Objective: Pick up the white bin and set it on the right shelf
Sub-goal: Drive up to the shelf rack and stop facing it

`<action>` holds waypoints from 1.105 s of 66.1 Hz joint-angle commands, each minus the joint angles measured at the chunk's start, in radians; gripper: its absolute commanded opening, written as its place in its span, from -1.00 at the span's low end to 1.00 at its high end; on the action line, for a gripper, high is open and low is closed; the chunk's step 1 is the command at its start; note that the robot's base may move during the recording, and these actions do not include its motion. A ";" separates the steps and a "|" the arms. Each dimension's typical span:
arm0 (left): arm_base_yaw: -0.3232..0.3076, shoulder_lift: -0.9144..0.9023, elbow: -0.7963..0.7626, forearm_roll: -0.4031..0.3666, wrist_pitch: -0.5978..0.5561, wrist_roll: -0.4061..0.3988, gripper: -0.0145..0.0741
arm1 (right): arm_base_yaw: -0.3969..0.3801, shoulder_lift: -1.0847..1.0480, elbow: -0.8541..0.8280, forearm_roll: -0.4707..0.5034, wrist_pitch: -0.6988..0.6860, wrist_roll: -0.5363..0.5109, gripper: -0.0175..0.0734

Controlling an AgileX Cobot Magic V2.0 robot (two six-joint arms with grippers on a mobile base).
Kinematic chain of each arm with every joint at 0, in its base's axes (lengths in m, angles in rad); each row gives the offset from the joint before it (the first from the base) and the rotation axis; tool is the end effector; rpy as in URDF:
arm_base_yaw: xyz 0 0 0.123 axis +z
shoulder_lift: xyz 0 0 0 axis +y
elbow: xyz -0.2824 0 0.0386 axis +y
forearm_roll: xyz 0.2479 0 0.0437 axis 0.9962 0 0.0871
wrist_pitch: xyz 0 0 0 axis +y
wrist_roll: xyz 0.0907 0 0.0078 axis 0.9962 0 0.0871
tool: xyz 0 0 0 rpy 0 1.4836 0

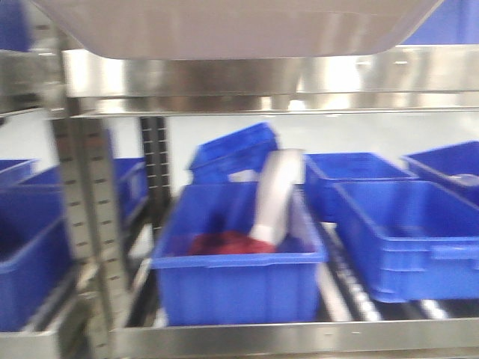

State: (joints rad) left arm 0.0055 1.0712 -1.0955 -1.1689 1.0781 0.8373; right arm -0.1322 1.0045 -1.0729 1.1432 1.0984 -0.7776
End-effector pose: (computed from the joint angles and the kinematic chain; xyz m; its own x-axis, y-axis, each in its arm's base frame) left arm 0.1919 -0.0728 0.4127 -0.4963 -0.0036 -0.8681 0.7005 0.5891 -0.4029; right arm 0.1797 0.0506 0.4157 -0.5021 0.0709 -0.8619 -0.6138 0.6728 0.4130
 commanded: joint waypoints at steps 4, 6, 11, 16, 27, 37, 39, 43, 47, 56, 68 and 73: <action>-0.031 -0.020 -0.035 -0.227 0.094 0.007 -0.08 | 0.023 -0.020 -0.037 0.209 0.169 -0.009 0.37; -0.031 -0.020 -0.035 -0.227 0.094 0.007 -0.08 | 0.023 -0.020 -0.037 0.209 0.169 -0.009 0.37; -0.031 -0.020 -0.035 -0.227 0.094 0.007 -0.08 | 0.023 -0.020 -0.037 0.209 0.169 -0.009 0.37; -0.031 -0.020 -0.035 -0.227 0.094 0.007 -0.08 | 0.023 -0.020 -0.037 0.209 0.169 -0.009 0.37; -0.031 -0.020 -0.035 -0.227 0.094 0.007 -0.08 | 0.023 -0.020 -0.037 0.209 0.169 -0.009 0.37; -0.031 -0.020 -0.035 -0.227 0.094 0.007 -0.08 | 0.023 -0.020 -0.037 0.209 0.169 -0.009 0.37; -0.031 -0.020 -0.035 -0.227 0.094 0.007 -0.08 | 0.023 -0.020 -0.037 0.209 0.169 -0.009 0.37; -0.031 -0.020 -0.035 -0.227 0.094 0.007 -0.08 | 0.023 -0.020 -0.037 0.209 0.169 -0.009 0.37; -0.031 -0.020 -0.035 -0.227 0.094 0.007 -0.08 | 0.023 -0.020 -0.037 0.209 0.169 -0.009 0.37; -0.031 -0.020 -0.035 -0.227 0.094 0.007 -0.08 | 0.023 -0.020 -0.037 0.209 0.169 -0.009 0.37; -0.031 -0.020 -0.035 -0.227 0.094 0.007 -0.08 | 0.023 -0.020 -0.037 0.209 0.169 -0.009 0.37; -0.031 -0.020 -0.035 -0.227 0.094 0.007 -0.08 | 0.023 -0.020 -0.037 0.209 0.169 -0.009 0.37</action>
State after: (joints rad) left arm 0.0055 1.0712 -1.0955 -1.1689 1.0781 0.8389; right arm -0.1322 1.0045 -1.0729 1.1413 1.0984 -0.7776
